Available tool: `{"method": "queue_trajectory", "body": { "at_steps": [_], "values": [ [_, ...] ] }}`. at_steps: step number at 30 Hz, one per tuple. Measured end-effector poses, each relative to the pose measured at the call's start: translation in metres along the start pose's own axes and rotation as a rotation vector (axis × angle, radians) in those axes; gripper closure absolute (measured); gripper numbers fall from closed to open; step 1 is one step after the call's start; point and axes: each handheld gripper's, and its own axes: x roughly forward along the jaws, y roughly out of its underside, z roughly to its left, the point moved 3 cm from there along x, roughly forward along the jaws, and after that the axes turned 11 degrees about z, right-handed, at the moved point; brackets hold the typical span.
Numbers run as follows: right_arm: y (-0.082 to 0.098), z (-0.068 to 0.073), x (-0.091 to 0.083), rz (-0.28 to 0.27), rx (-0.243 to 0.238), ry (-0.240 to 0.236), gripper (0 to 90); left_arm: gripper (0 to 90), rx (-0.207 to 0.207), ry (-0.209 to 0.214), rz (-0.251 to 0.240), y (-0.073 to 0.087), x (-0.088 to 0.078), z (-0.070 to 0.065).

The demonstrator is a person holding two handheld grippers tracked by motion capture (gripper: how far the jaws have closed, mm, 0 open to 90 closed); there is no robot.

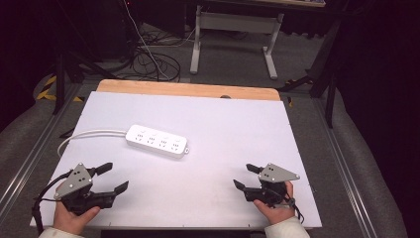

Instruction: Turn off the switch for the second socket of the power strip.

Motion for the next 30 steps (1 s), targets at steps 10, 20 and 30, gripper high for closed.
{"method": "queue_trajectory", "body": {
  "at_steps": [10,20,30],
  "values": [
    [0.000,0.000,0.002,0.006,-0.004,-0.001,32.2,23.7,0.049,-0.050,0.030,-0.001,0.003,-0.002],
    [0.002,-0.001,0.004,0.012,-0.001,-0.001,32.5,23.8,0.018,-0.048,0.045,-0.005,0.001,0.001],
    [0.003,0.000,0.008,0.027,-0.003,-0.005,32.9,23.8,0.020,-0.037,0.071,-0.017,0.000,0.004]
  ]
}}
